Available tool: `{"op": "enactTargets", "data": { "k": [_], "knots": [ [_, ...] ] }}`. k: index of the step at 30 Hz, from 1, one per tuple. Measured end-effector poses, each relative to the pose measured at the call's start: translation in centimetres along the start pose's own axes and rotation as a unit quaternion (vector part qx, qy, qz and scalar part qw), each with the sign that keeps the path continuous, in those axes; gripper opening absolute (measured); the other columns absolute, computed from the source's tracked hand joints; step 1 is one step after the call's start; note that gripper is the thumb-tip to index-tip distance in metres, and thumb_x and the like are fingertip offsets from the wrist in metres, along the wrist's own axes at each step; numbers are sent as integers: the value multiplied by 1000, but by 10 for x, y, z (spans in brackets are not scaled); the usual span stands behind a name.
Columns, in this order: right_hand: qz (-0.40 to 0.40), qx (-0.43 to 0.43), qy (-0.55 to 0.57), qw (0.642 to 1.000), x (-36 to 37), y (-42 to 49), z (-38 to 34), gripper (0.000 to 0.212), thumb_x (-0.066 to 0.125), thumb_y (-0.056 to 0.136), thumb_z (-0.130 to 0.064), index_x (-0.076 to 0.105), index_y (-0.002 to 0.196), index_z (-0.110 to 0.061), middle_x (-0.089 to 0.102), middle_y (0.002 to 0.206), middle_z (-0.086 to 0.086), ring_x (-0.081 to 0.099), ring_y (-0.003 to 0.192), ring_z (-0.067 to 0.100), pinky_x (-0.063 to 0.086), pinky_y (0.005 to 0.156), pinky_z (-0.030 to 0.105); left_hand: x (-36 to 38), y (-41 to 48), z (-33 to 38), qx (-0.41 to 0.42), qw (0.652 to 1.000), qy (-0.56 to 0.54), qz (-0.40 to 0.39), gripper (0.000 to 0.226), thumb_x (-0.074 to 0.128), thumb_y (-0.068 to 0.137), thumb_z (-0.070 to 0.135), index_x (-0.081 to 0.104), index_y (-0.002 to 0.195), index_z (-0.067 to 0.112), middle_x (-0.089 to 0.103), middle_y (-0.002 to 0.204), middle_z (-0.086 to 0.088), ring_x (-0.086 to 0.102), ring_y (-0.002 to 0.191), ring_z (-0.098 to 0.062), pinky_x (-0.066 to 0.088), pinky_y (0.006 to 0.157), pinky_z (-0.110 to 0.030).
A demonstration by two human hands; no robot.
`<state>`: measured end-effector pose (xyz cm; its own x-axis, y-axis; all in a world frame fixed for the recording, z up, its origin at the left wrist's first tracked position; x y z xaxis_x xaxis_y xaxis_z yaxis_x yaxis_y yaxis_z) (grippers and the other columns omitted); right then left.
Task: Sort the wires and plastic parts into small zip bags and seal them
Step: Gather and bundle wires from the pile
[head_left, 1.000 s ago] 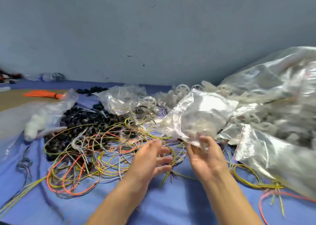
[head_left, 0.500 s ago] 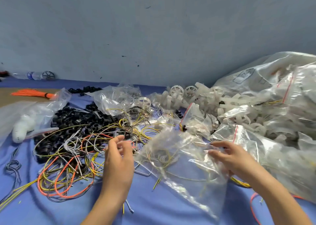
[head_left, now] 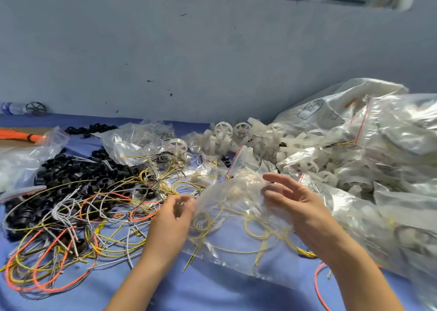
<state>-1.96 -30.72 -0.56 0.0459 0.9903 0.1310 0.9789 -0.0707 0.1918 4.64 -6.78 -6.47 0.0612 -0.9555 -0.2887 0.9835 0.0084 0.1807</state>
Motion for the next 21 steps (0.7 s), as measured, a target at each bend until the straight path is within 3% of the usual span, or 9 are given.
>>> {"op": "enactTargets", "data": {
  "k": [2, 6, 8, 11, 13, 15, 17, 21],
  "knots": [
    [26, 7, 67, 997, -1, 0, -2, 35, 74, 72, -15, 75, 105, -24, 70, 89, 1, 64, 73, 12, 57, 67, 23, 2, 3, 3, 13, 999, -39, 9, 7, 61, 94, 28, 62, 101, 26, 69, 95, 7, 65, 97, -14, 49, 81, -25],
    [33, 26, 123, 992, 1, -2, -5, 35, 72, 74, -10, 76, 106, -23, 69, 85, 1, 65, 67, 14, 59, 66, 30, 8, 4, 4, 21, 1000, -22, -1, 28, 56, 95, 39, 49, 122, 34, 58, 106, 21, 56, 102, -3, 42, 90, -28],
    [12, 31, 148, 988, 3, -5, -8, 38, 73, 74, -11, 74, 110, -24, 69, 85, -1, 64, 67, 13, 58, 68, 29, 12, 1, 6, 47, 999, -8, -16, 23, 56, 94, 39, 49, 116, 39, 59, 102, 27, 58, 97, 5, 43, 87, -22],
    [9, 20, 192, 981, 3, -7, -12, 39, 72, 76, -11, 73, 112, -26, 69, 84, -2, 62, 65, 10, 55, 63, 25, 15, 0, 12, 44, 994, -95, -16, 19, 61, 94, 26, 57, 111, 32, 72, 95, 12, 66, 91, 3, 50, 79, -16],
    [78, 2, 213, 974, -4, -4, -13, 39, 73, 74, -12, 73, 110, -25, 69, 82, -2, 62, 64, 9, 55, 59, 23, 10, 3, 16, 33, 985, -167, 4, 24, 62, 93, 14, 60, 112, 27, 73, 88, 7, 67, 77, 1, 52, 68, -14],
    [189, -4, 177, 966, -19, -3, -9, 34, 73, 75, -13, 70, 107, -24, 71, 82, -4, 64, 63, 6, 54, 56, 20, 4, 4, 19, 28, 982, -182, 34, 25, 62, 92, 12, 60, 114, 24, 66, 81, 2, 61, 60, 1, 51, 56, -14],
    [261, -5, 82, 962, -34, -2, -6, 24, 72, 82, -11, 68, 102, -25, 69, 86, -4, 64, 63, 2, 53, 57, 18, 0, 2, 22, 35, 982, -179, 46, 21, 62, 92, 13, 61, 111, 23, 61, 78, -2, 56, 55, 0, 51, 50, -17],
    [273, -90, -117, 950, -49, 0, -22, 19, 68, 89, -8, 69, 91, -28, 69, 79, -10, 61, 67, 5, 47, 64, 22, -4, -8, 26, 50, 984, -167, 48, 5, 65, 91, 15, 63, 96, 16, 63, 69, -2, 57, 53, -9, 51, 45, -24]
  ]
}}
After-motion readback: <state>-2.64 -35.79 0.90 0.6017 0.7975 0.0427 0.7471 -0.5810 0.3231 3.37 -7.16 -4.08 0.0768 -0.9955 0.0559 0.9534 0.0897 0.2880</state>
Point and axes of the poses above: each hand's wrist, its own y-axis towards the middle knuckle, its own x-axis out of the palm, z = x × y, the point moved 4 cm from there along y, towards the middle knuckle
